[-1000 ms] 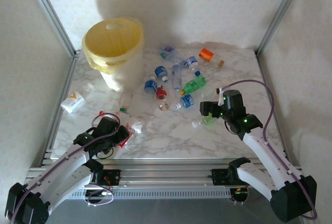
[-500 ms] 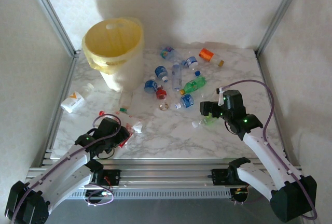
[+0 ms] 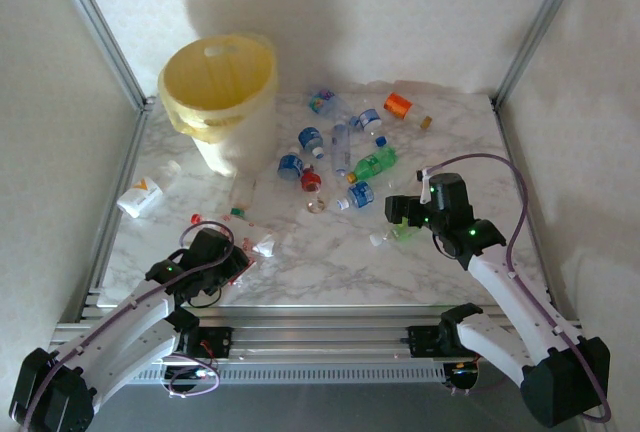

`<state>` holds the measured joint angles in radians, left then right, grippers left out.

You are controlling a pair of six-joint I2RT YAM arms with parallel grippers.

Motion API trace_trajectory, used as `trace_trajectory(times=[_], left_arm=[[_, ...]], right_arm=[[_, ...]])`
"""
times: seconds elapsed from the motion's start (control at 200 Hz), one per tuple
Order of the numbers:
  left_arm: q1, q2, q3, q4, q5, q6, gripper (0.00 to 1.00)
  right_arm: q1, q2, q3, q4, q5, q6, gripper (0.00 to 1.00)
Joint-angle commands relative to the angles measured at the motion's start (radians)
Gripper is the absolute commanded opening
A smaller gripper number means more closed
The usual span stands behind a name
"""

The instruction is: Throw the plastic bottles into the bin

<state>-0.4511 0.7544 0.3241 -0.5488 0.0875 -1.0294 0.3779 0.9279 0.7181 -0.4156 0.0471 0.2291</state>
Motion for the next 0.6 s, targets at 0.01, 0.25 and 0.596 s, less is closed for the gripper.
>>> trace_trajectory(times=[0.01,0.25,0.596], left_arm=[[-0.010,-0.003,-0.019,0.006,0.005,-0.003,0.68],[-0.010,-0.006,-0.028,0.020,0.007,0.003,0.62],[-0.009,-0.022,-0.031,0.023,0.008,0.007,0.54]], right_arm=[[0.008,0.004,0.018,-0.003,-0.018,-0.002,0.99],[0.008,0.004,0.018,-0.008,-0.020,-0.003,0.99],[0.007,0.007,0.019,-0.006,-0.026,0.000,0.99]])
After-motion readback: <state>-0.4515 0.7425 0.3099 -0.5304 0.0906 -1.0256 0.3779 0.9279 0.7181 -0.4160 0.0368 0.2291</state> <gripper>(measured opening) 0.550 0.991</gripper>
